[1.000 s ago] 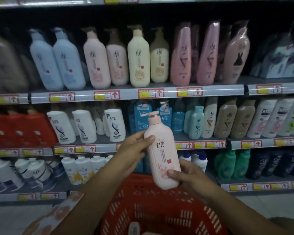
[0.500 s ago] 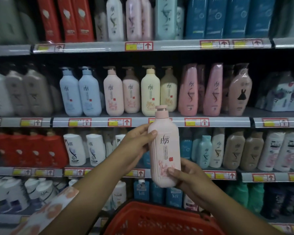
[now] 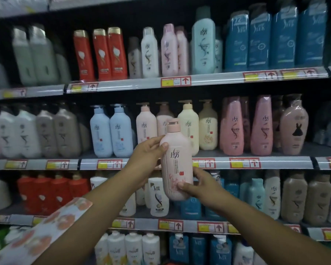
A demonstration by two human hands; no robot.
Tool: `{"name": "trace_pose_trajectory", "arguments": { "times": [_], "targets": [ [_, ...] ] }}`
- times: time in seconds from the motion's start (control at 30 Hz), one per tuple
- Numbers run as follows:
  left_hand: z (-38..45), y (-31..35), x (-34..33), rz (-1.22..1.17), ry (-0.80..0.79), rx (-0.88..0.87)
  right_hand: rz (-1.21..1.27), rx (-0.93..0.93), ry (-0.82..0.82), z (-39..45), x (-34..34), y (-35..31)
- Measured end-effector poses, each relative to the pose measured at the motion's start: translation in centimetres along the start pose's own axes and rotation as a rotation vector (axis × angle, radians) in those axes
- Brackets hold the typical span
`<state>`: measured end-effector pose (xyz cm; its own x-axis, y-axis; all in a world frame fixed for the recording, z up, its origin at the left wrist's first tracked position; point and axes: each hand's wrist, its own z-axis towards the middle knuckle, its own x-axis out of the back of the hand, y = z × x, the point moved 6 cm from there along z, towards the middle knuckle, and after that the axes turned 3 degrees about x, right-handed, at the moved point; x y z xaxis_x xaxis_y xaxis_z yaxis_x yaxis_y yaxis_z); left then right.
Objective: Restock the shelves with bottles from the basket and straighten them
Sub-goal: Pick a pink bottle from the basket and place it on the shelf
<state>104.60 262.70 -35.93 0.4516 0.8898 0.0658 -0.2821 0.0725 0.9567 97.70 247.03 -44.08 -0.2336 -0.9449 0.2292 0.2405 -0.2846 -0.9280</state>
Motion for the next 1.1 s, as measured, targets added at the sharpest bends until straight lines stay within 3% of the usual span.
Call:
{"name": "trace_pose_trajectory", "arguments": {
  "times": [0.27, 0.6, 1.1],
  "targets": [
    [7.5, 3.9, 3.1, 0.381, 0.046, -0.151, -0.154, 0.124, 0.053, 10.2, 0.3, -4.0],
    [13.9, 4.1, 4.1, 0.446, 0.073, -0.206, -0.151, 0.144, 0.116, 17.1, 0.5, -2.5],
    [16.1, 2.6, 4.0, 0.496, 0.198, -0.233, -0.29, 0.109, 0.144, 19.4, 1.2, -1.2]
  ]
}}
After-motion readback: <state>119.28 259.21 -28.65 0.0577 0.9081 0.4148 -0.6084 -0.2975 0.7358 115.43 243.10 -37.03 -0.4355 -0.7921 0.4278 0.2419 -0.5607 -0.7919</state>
